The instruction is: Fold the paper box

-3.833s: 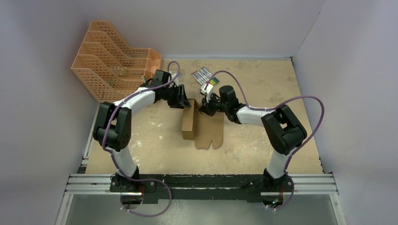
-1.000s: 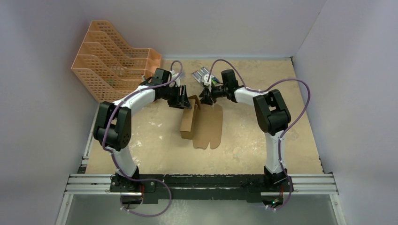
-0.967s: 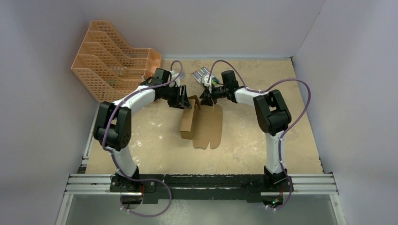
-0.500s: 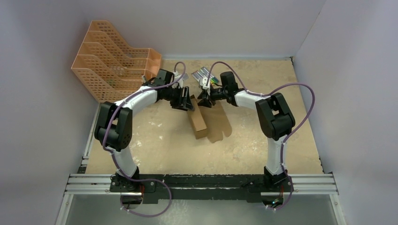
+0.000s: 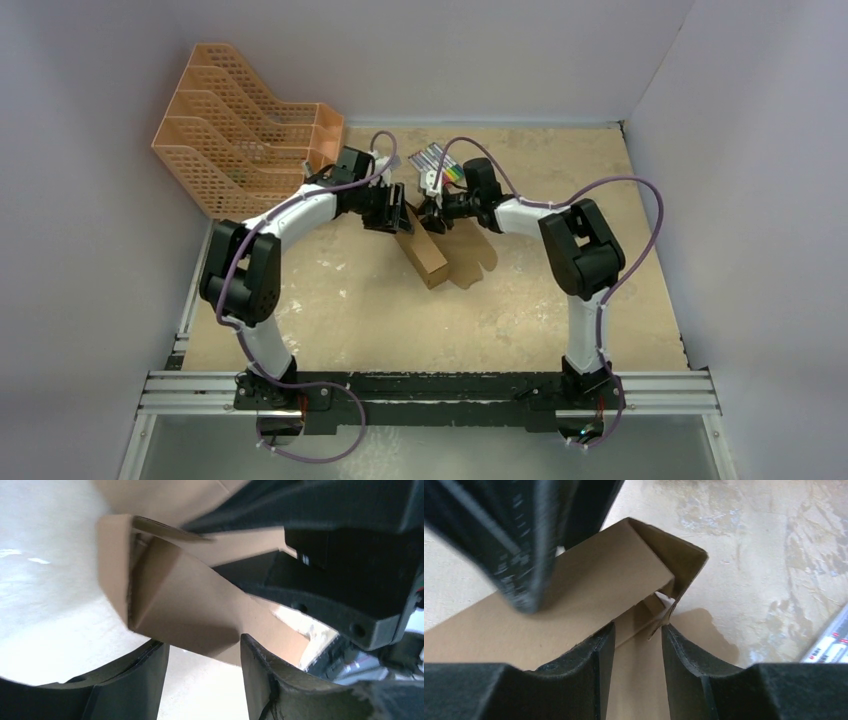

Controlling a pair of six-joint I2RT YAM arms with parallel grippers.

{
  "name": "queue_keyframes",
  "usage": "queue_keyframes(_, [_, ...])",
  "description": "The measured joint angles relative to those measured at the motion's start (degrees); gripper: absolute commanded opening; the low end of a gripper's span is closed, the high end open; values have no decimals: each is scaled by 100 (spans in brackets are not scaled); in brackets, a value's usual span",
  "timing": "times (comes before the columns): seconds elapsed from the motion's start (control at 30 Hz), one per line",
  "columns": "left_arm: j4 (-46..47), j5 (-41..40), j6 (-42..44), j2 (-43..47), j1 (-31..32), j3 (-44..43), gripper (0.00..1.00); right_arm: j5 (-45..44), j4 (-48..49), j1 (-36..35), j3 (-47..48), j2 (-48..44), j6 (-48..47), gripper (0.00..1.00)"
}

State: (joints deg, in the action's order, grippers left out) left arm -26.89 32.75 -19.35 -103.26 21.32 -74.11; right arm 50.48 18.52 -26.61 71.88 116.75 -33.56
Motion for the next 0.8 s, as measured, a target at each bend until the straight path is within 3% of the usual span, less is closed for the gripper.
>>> queue_keyframes(0.3, [901, -1349, -820, 966, -140, 745, 57, 9, 315, -240, -450, -72, 293, 42])
queue_keyframes(0.53, [1357, -1285, -1121, 610, -142, 737, 56, -326, 1016, -581, -1178, -553, 846, 41])
queue_keyframes(0.8, [1373, -833, -1217, 101, -63, 483, 56, -1338, 2406, -960, -2295, -1200, 1762, 43])
